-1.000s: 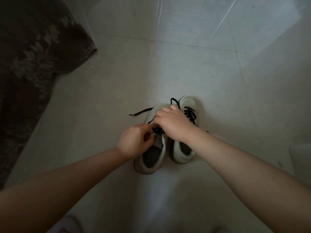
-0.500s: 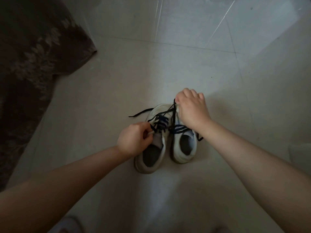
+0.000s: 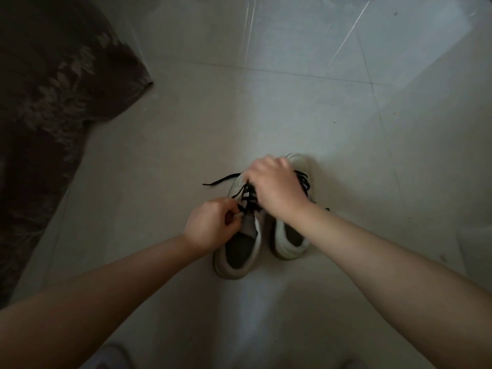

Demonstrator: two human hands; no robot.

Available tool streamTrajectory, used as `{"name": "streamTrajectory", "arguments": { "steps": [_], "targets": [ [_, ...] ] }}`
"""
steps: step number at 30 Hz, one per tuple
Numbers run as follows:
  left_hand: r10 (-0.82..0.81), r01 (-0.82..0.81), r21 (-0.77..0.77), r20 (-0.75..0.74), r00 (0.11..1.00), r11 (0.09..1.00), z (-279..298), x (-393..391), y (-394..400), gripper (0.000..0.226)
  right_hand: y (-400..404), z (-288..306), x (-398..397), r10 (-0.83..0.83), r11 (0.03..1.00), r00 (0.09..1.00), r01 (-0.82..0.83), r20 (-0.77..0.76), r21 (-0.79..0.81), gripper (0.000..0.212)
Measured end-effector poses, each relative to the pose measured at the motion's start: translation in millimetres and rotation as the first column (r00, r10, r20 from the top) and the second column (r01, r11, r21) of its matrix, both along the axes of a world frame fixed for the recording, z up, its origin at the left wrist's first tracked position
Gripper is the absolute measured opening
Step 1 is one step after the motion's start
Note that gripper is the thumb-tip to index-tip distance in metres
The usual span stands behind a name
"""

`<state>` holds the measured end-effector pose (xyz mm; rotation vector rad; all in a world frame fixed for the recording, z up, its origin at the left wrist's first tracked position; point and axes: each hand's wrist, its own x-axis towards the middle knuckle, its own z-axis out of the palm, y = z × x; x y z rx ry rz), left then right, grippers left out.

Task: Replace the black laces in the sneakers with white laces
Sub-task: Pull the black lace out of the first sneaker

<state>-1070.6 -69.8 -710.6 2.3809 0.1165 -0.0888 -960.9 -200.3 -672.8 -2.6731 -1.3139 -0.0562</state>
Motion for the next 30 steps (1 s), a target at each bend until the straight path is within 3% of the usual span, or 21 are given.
{"name": "streamTrajectory", "arguments": {
  "steps": [3, 5, 7, 10, 15, 18, 21, 25, 30],
  "targets": [
    [-0.002, 0.002, 0.013, -0.032, 0.999, 1.0, -4, -3, 0, 0.01, -8, 39, 43, -0.361, 0.902, 0.931, 0.362, -0.05, 0.236, 0.023],
    [0.004, -0.004, 0.004, -0.023, 1.0, 1.0, -6, -5, -1, 0.009, -15, 56, 64, -0.416, 0.843, 0.889, 0.455, -0.19, 0.287, 0.018],
    [0.007, -0.007, -0.011, -0.019, 1.0, 1.0, -6, -6, -1, 0.01, -20, 54, 62, -0.383, 0.884, 0.863, 0.446, -0.329, 0.14, 0.018],
    [0.023, -0.024, -0.064, -0.013, 1.0, 0.998, -5, -6, 1, 0.015, -30, 29, 28, -0.309, 0.948, 0.884, 0.257, -0.352, -0.188, 0.024],
    [0.042, -0.042, -0.084, -0.006, 0.999, 0.996, -7, -8, 3, 0.019, -34, 24, 4, -0.213, 0.845, 0.927, 0.017, -0.307, -0.535, 0.013],
    [0.049, -0.049, -0.083, 0.007, 0.999, 0.995, -8, -8, 2, 0.019, -26, 27, 3, -0.151, 0.903, 0.958, 0.033, -0.243, -0.429, 0.021],
    [0.053, -0.052, -0.069, 0.016, 0.998, 0.996, -6, -8, 1, 0.023, -17, 17, -6, -0.118, 0.982, 0.907, 0.046, -0.404, -0.185, 0.015],
    [0.057, -0.054, -0.073, 0.04, 0.998, 0.996, -6, -8, 3, 0.022, -20, 3, -14, -0.122, 0.963, 0.831, -0.034, -0.543, -0.269, 0.014],
    [0.057, -0.053, -0.087, 0.041, 0.998, 0.995, -7, -9, 3, 0.018, -25, 1, -18, -0.203, 0.974, 0.784, 0.1, -0.587, -0.203, 0.01]
  ]
}}
